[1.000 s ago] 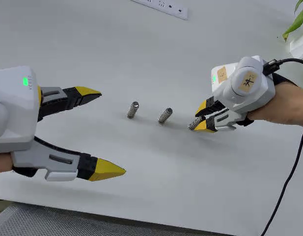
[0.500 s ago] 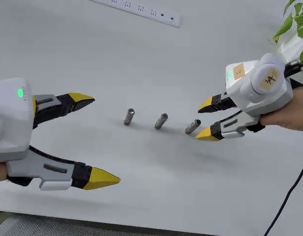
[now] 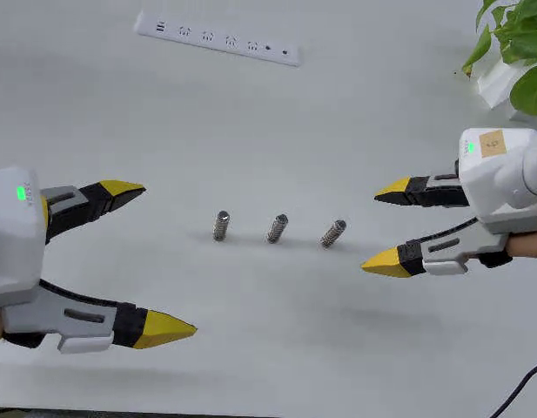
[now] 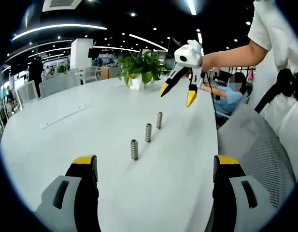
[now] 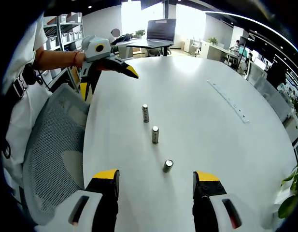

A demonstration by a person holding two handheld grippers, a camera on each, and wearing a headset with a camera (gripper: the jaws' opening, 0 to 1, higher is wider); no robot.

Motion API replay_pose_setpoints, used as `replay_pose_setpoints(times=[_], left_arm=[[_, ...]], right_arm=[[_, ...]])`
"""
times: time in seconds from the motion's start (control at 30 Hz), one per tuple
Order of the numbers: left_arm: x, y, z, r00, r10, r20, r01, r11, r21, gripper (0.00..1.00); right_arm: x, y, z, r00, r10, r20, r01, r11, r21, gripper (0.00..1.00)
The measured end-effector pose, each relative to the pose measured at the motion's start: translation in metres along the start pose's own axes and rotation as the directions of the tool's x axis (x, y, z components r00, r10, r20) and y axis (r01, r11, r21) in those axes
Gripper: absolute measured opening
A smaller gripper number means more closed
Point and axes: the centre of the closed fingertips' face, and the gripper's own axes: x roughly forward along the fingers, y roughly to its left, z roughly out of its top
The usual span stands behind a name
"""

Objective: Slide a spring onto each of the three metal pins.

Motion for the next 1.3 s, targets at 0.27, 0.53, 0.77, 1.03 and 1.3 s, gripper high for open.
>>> replay_pose_setpoints(times=[0.27, 0.53, 0.77, 1.03, 1.3], left_arm=[[-0.003, 0.005, 0.001, 0.9998, 0.009, -0.016, -0.009, 1.0, 0.025, 0.99], [-0.003, 0.007, -0.004, 0.9985, 0.017, -0.051, -0.015, 0.999, 0.04, 0.99], [-0.004, 0.008, -0.009, 0.9981, 0.033, -0.052, -0.032, 0.999, 0.01, 0.99], [-0.005, 0.006, -0.014, 0.9979, 0.032, -0.057, -0.032, 0.999, -0.01, 0.99], [-0.003, 0.003, -0.016, 0.9977, 0.024, -0.064, -0.024, 1.0, -0.007, 0.99]], right_arm=[[-0.018, 0.009, -0.016, 0.9848, -0.073, 0.158, 0.054, 0.991, 0.121, 0.76], [-0.023, 0.016, -0.037, 0.9558, -0.123, 0.267, 0.068, 0.976, 0.208, 0.87], [-0.022, 0.022, -0.048, 0.9432, -0.141, 0.301, 0.068, 0.968, 0.241, 0.93], [-0.017, 0.029, -0.046, 0.9379, -0.139, 0.318, 0.059, 0.967, 0.249, 0.95], [-0.02, 0.027, -0.043, 0.9352, -0.146, 0.323, 0.065, 0.966, 0.248, 0.94]])
